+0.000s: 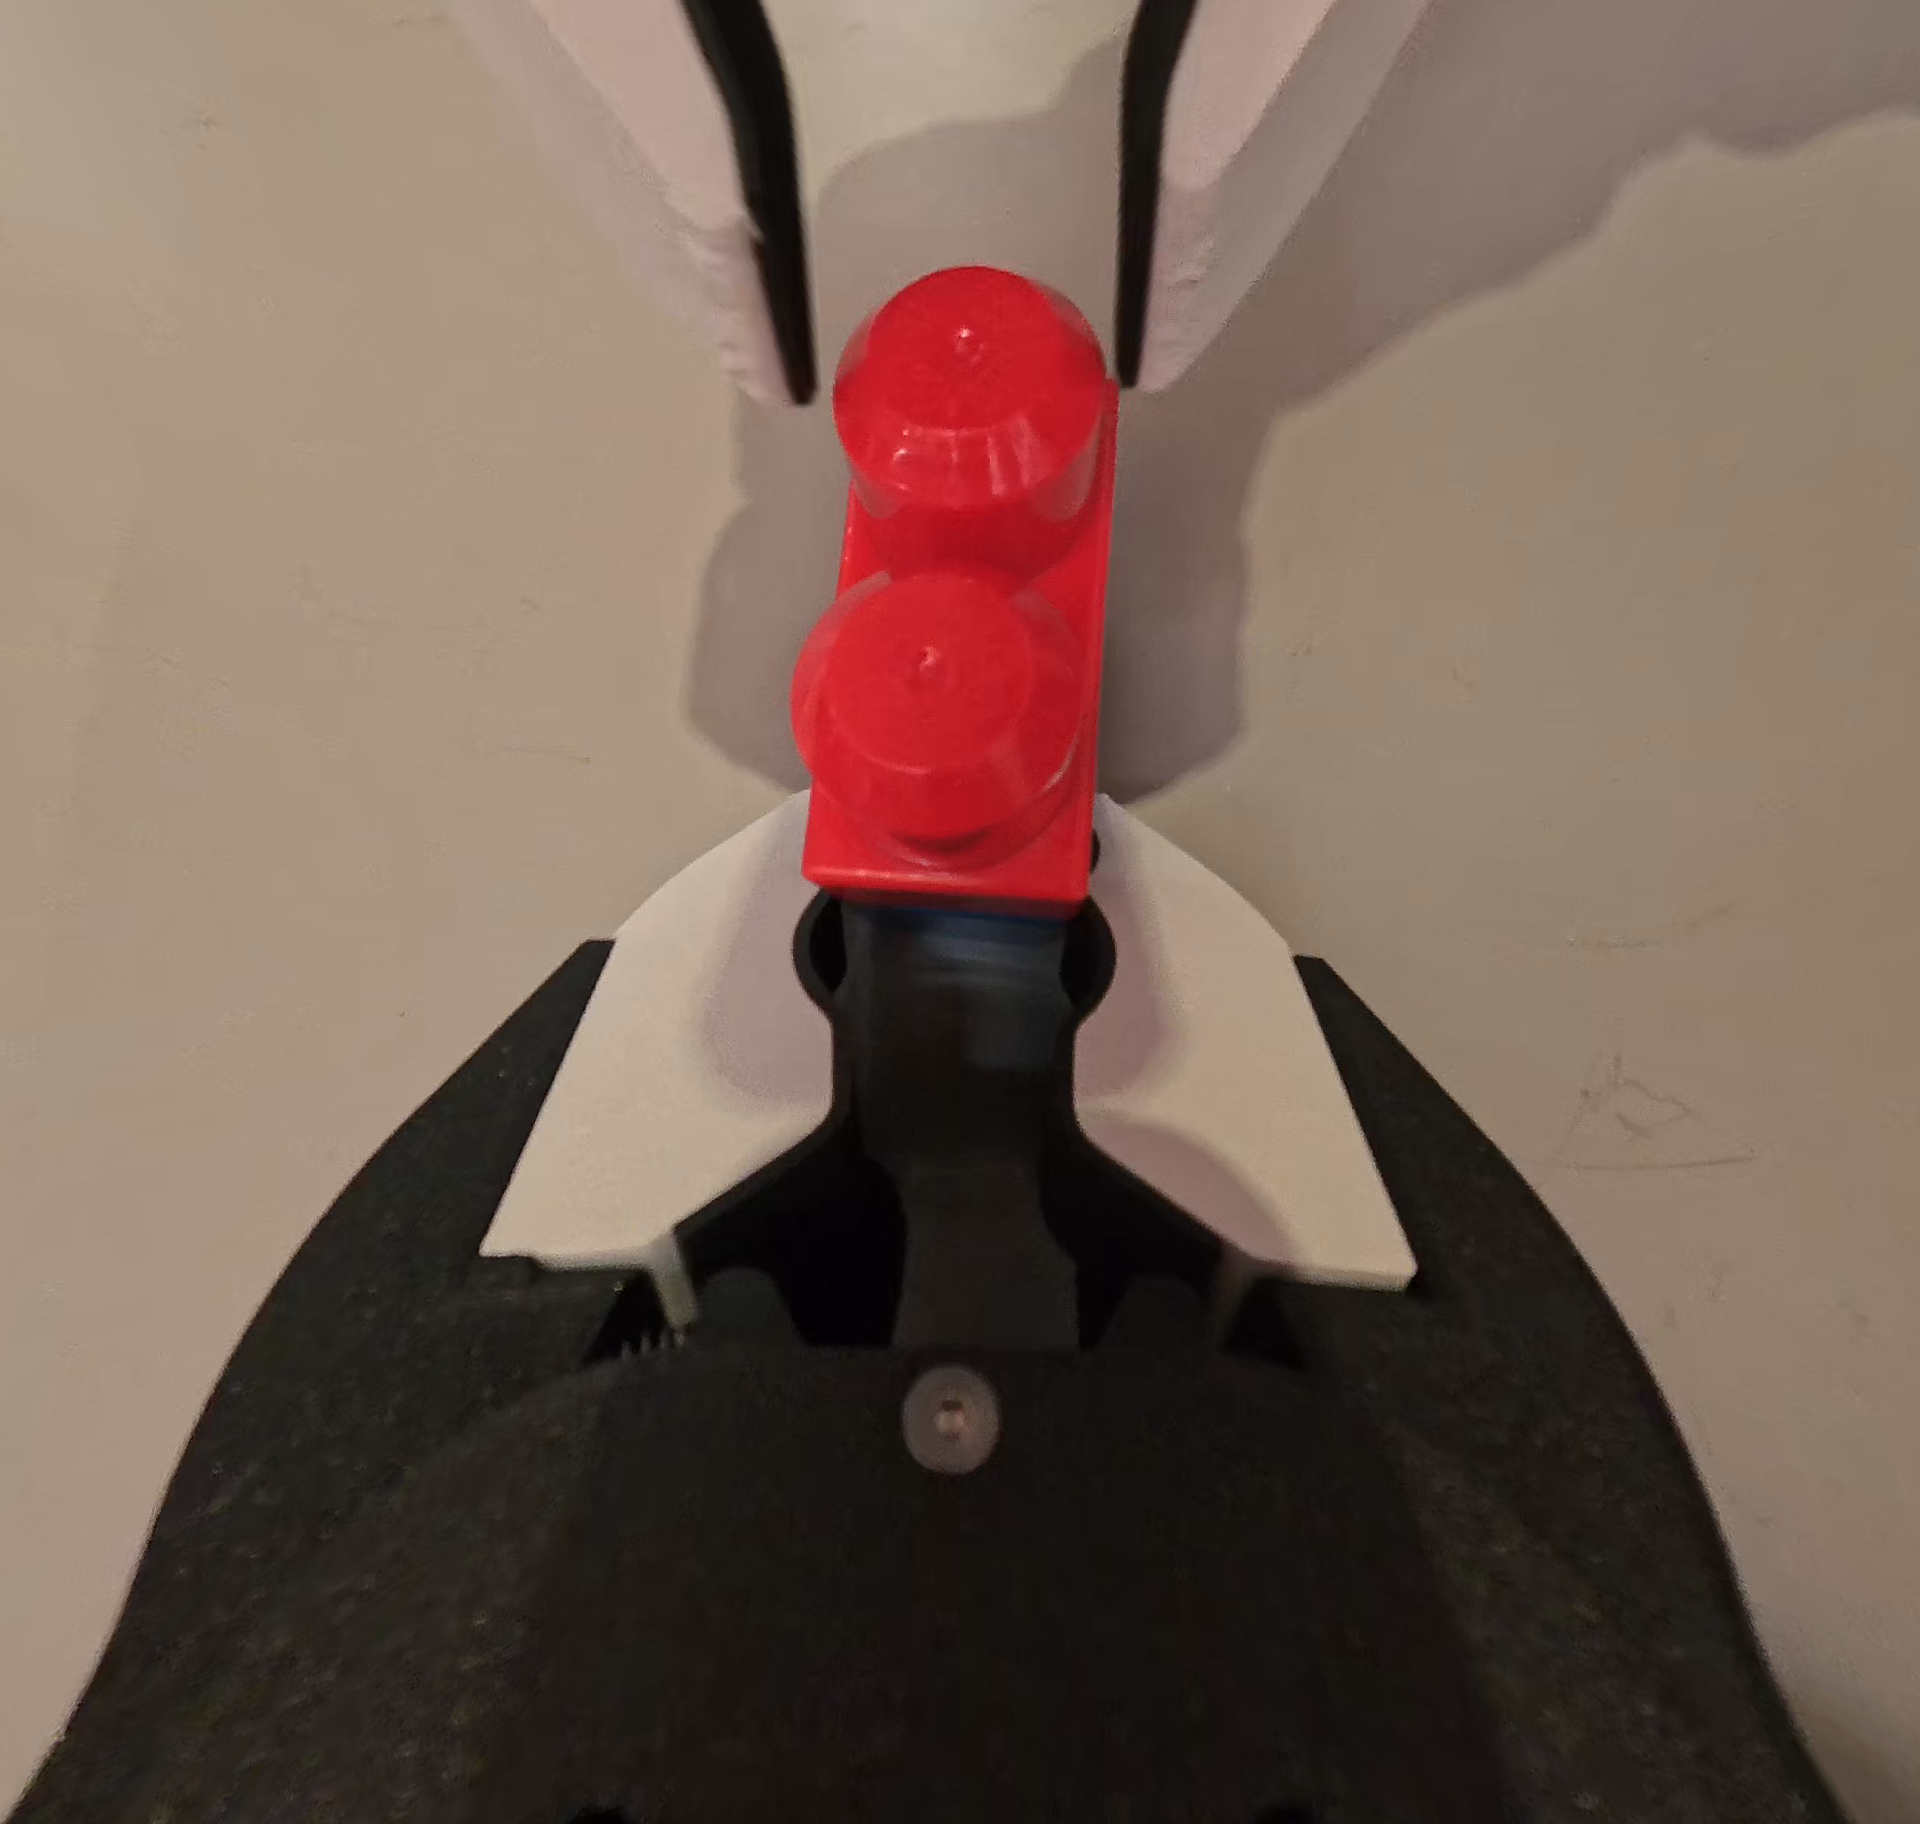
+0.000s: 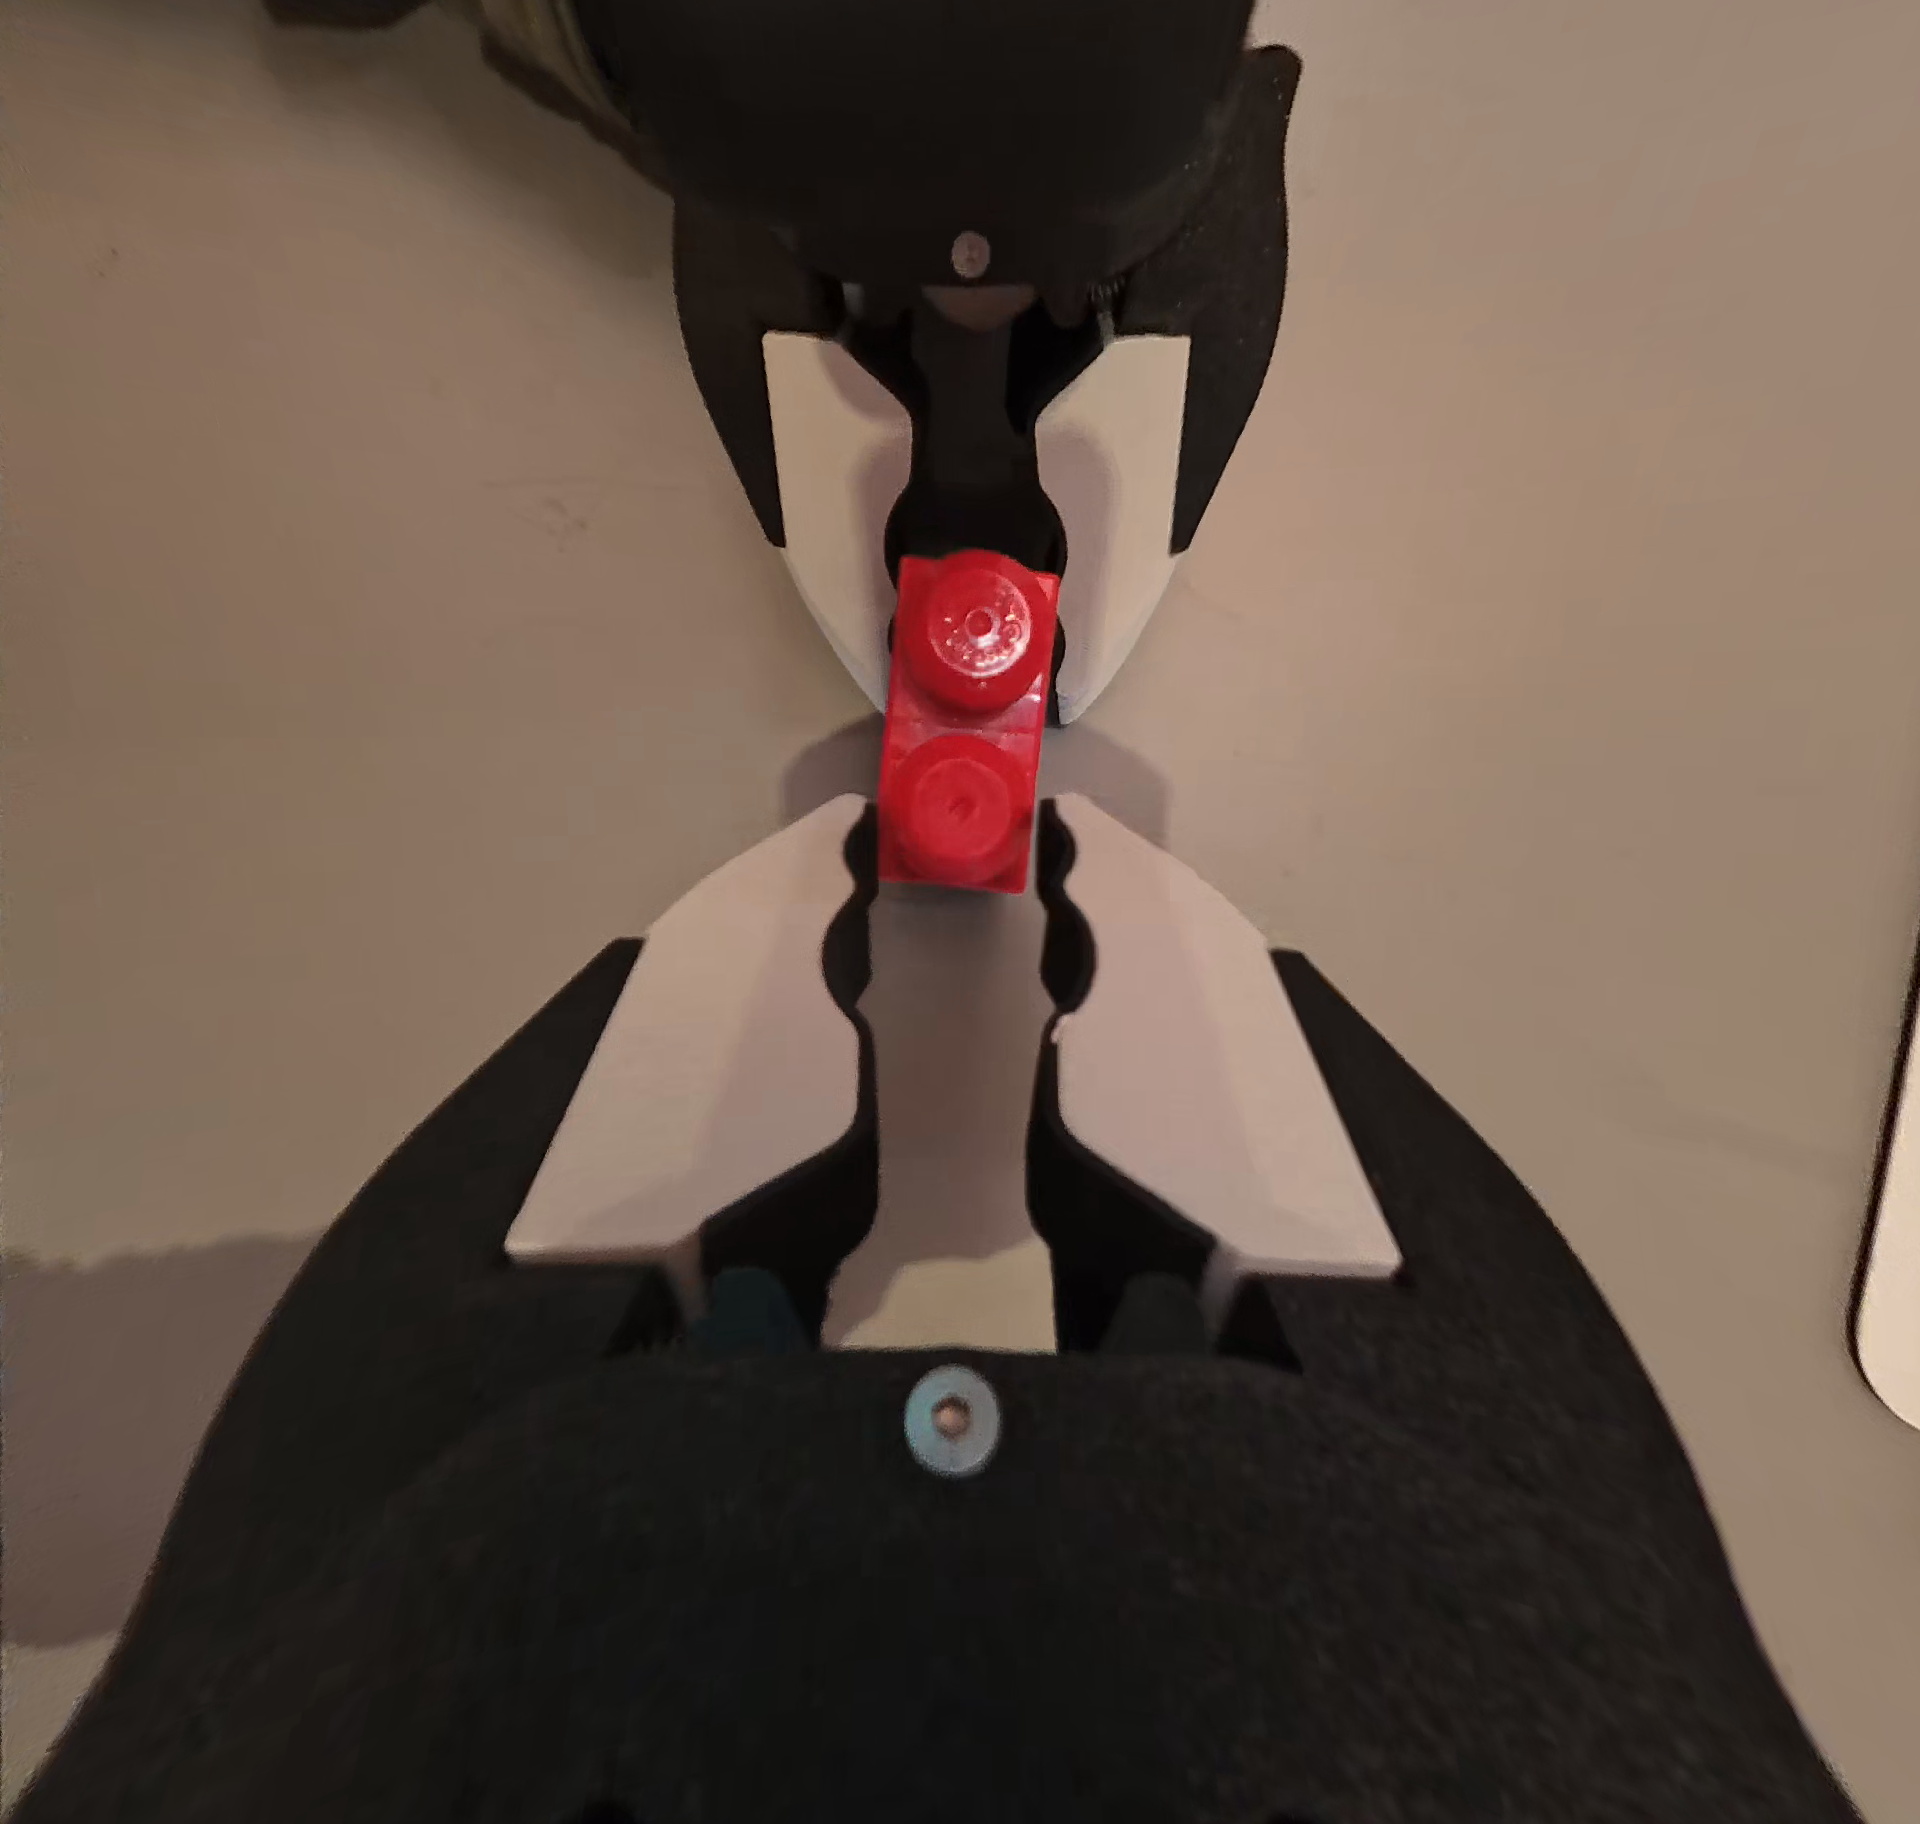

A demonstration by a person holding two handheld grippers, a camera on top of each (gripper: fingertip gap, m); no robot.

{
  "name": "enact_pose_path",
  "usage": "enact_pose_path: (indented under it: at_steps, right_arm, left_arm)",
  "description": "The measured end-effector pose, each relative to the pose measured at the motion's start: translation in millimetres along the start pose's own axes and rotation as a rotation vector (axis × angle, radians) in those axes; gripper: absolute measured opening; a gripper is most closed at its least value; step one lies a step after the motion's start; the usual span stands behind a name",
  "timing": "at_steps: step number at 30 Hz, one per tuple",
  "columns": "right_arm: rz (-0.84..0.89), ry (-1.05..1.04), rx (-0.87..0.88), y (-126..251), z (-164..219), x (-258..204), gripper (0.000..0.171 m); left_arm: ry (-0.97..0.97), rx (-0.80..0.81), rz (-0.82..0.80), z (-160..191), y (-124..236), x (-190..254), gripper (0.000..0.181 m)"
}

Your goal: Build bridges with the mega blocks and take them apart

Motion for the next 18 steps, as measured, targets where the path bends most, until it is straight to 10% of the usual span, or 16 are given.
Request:
enact_pose_path:
  at_steps: [1,18]
  right_arm:
    - [-0.009,-0.004,-0.006,-1.5,0.1,-0.2,0.027]
    - [-0.082,-0.103,-0.124,-5.6,1.3,-2.5,0.028]
  left_arm:
    - [0.000,0.000,0.000,0.0,0.0,0.0,0.040]
    - [-0.003,0.007,0.003,0.2,-0.1,0.1,0.040]
Point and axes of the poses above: each gripper's, where its closed fingertips meet, y back along the fingers, z out of its underside, x = y × z across the jaws, the point moved 1 cm from there along y, back along the fingers, and after that the axes turned 5 degrees about y, right-handed, at the moved point
